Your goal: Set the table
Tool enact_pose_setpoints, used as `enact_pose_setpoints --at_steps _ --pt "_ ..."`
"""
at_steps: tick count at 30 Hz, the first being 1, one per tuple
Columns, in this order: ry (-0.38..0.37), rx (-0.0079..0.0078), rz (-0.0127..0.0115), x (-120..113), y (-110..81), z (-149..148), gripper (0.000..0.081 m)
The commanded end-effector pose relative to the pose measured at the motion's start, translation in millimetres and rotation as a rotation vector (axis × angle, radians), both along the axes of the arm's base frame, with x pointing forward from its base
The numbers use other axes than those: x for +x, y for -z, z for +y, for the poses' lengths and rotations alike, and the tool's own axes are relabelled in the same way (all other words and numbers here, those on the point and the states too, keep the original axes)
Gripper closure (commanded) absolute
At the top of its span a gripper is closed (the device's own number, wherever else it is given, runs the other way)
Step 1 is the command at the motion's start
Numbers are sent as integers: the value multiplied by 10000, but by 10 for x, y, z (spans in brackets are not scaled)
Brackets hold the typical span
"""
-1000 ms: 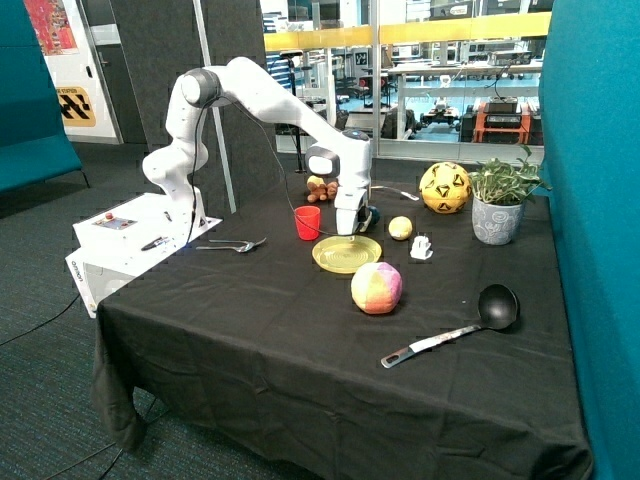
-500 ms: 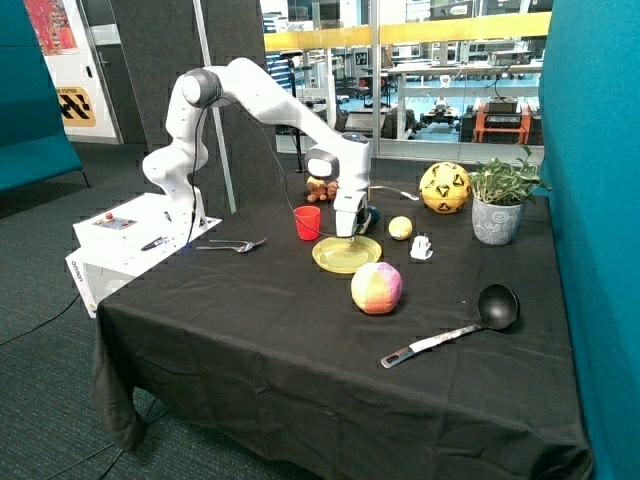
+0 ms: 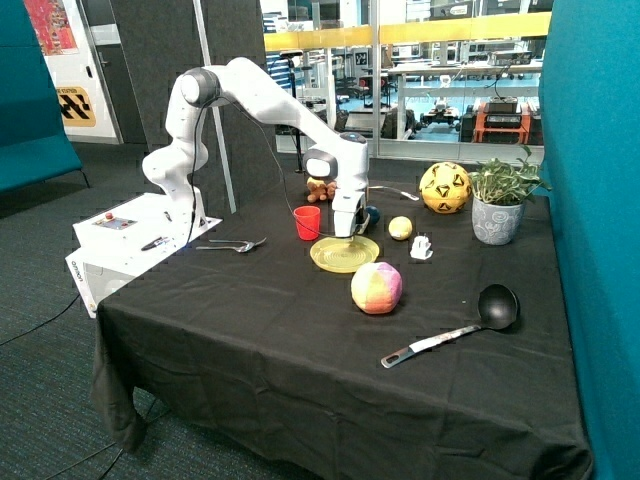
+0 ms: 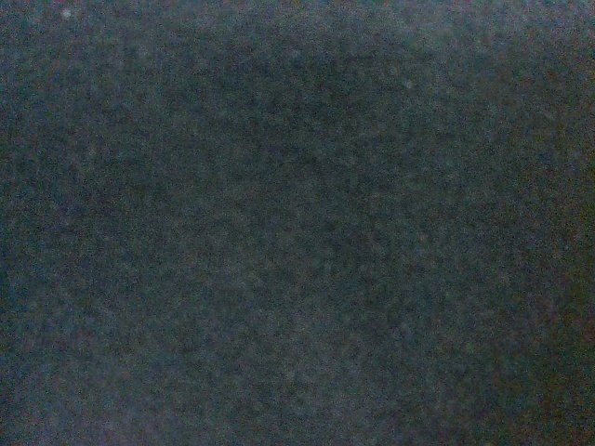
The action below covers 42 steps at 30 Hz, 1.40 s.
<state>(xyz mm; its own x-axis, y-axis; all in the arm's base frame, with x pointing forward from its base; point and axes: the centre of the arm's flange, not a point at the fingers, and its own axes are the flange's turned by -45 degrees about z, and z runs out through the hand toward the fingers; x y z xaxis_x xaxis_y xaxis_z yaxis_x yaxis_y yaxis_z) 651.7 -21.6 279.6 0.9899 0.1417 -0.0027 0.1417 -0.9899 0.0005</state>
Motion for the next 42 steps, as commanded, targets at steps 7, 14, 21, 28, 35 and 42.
enact_pose_setpoints --at_steps 7,14,21,28,35,42 --pt "-4 9 -26 -1 -86 -56 808" --pt "-39 9 -26 55 -237 -81 808" --pt "-63 9 -26 90 -340 -90 808" --pt "-183 9 -26 119 -511 -84 808" --pt "-208 9 -26 138 -694 -102 808" --pt "-290 10 -26 142 -896 -132 808"
